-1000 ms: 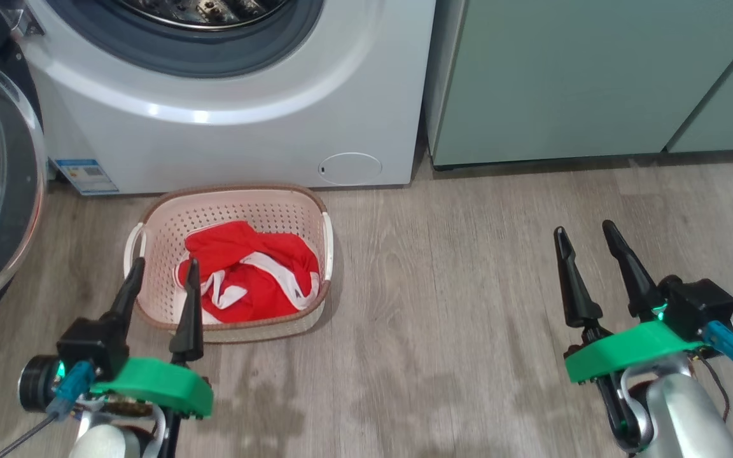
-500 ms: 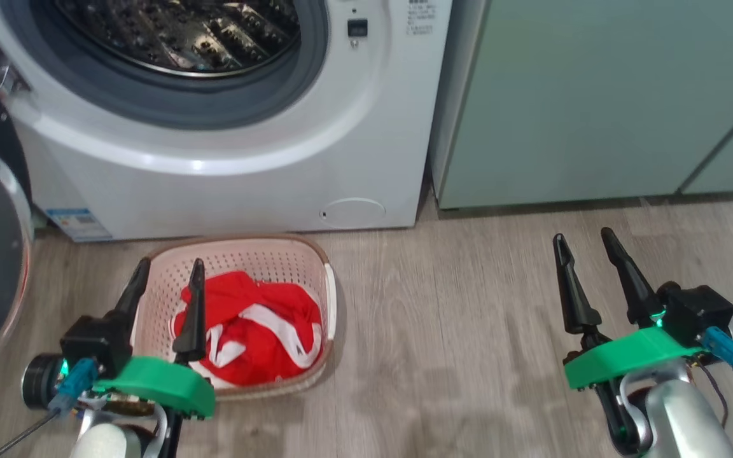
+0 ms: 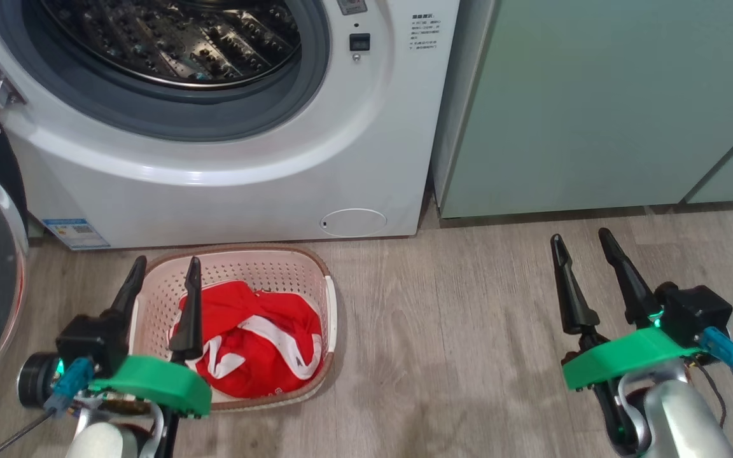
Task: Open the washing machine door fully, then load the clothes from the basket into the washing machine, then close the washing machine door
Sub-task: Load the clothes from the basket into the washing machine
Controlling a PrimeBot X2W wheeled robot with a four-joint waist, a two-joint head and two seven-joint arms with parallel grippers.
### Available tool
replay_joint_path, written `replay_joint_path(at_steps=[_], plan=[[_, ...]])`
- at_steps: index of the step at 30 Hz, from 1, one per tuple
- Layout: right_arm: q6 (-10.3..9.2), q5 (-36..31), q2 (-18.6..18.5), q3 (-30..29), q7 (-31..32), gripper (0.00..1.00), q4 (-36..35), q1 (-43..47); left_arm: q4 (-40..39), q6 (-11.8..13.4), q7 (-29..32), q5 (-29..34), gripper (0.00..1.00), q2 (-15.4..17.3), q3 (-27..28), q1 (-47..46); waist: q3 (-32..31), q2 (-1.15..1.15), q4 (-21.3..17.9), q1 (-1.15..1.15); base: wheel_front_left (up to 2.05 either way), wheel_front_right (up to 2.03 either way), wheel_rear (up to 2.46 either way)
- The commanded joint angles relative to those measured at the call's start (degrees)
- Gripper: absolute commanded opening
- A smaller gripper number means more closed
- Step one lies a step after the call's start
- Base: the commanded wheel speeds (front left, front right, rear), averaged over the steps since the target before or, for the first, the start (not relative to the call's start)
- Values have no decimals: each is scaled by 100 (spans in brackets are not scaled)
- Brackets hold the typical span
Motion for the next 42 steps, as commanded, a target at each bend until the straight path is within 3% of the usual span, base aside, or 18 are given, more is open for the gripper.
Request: replay_joint_path(at_steps=[1,28,35,42], plan=[[0,46,8,126,-53,100,-180,-157,-213,19,-66,-25,100,109,161,-253,6,0,-2,0,0,0,0],[0,27,8,123,-53,100,-228,-212,-138,71,-128,-83,100,186,36,-366,210,0,19,0,0,0,0],[0,19,8,183,-54,100,-361,-401,252,-51,394,-217,100,195,-138,-726,828,0,-12,0,0,0,0],[0,17,8,269,-54,100,-535,-763,1288,-241,777,-429,100,162,-240,-1425,1653,0,-113,0,0,0,0]])
